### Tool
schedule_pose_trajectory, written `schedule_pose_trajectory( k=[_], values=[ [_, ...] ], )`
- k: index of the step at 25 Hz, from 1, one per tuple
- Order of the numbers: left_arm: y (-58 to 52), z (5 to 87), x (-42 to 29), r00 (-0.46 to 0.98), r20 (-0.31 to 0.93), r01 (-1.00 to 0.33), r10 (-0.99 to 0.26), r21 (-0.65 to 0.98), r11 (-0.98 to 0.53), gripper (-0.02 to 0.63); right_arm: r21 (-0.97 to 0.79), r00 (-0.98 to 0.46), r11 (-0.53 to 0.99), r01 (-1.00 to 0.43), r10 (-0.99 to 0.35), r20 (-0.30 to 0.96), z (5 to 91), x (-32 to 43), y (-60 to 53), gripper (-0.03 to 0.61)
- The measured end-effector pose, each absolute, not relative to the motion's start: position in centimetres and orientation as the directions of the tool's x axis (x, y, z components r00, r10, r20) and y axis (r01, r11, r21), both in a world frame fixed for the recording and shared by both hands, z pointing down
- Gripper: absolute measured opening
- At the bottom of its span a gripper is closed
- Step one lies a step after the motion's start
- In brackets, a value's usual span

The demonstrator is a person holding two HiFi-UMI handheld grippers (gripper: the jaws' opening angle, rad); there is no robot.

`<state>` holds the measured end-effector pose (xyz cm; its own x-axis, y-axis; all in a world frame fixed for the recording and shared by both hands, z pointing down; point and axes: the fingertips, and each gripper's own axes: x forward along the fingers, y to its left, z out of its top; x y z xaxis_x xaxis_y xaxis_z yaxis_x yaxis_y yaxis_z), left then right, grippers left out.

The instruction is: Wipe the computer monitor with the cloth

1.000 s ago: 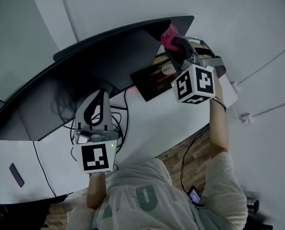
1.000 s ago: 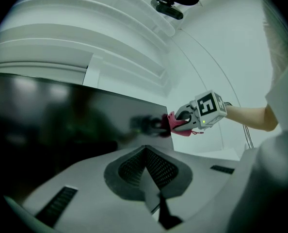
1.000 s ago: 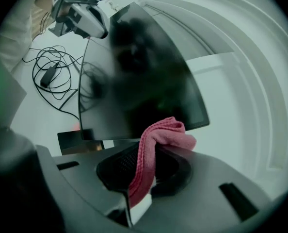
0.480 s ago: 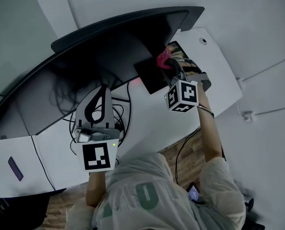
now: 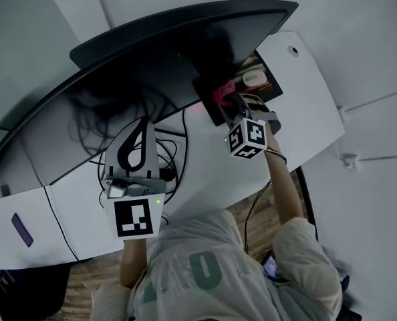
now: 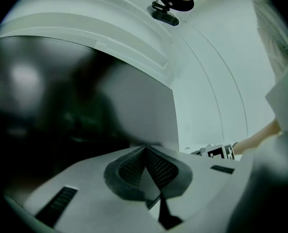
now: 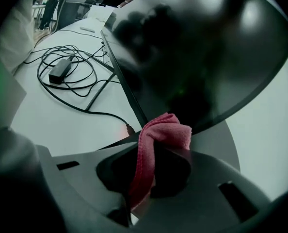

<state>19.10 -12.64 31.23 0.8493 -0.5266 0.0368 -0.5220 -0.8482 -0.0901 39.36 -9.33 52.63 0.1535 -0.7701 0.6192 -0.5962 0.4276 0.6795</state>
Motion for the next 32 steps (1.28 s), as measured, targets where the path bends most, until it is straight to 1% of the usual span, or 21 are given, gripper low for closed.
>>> schedule_pose_trajectory(
  k=[6, 16, 19, 23, 25, 27, 30, 32],
  values=[
    [-13.1, 31.9, 19.4, 0.849, 0.045, -0.521, -0.526, -0.086, -0.849, 0.005, 0.630, 0.130, 0.456, -0.629, -0.737, 0.664, 55.2, 39.6, -9.5, 0.057],
    [-13.5, 32.0, 18.4, 0.834, 0.048, -0.545, -0.550, -0.089, -0.834, 0.005, 0.598, 0.109, 0.466, -0.652, -0.723, 0.682, 56.5, 39.3, -9.5, 0.057],
    [-13.4, 31.5, 18.1, 0.829, 0.037, -0.553, -0.558, -0.101, -0.827, 0.005, 0.572, 0.097, 0.423, -0.703, -0.740, 0.666, 56.1, 39.1, -9.4, 0.057],
    [-13.2, 30.5, 17.4, 0.817, 0.013, -0.572, -0.577, -0.117, -0.812, 0.005, 0.540, 0.105, 0.321, -0.778, -0.781, 0.616, 54.2, 38.4, -8.9, 0.057],
    [-13.0, 30.1, 17.0, 0.807, 0.001, -0.586, -0.591, -0.120, -0.801, 0.005, 0.524, 0.101, 0.269, -0.808, -0.813, 0.573, 52.2, 37.1, -8.9, 0.057],
    [-12.7, 29.6, 16.6, 0.797, -0.011, -0.599, -0.603, -0.129, -0.790, 0.005, 0.481, 0.074, 0.198, -0.854, -0.869, 0.489, 48.7, 35.0, -8.9, 0.057],
    [-12.2, 28.8, 15.8, 0.781, -0.035, -0.622, -0.624, -0.137, -0.771, 0.005, 0.365, 0.012, 0.099, -0.926, -0.957, 0.291, 41.7, 30.6, -9.3, 0.057],
    [-11.8, 28.4, 15.1, 0.767, -0.051, -0.640, -0.640, -0.139, -0.756, 0.005, 0.299, -0.010, 0.055, -0.953, -0.989, 0.149, 37.3, 27.5, -9.3, 0.057]
  ],
)
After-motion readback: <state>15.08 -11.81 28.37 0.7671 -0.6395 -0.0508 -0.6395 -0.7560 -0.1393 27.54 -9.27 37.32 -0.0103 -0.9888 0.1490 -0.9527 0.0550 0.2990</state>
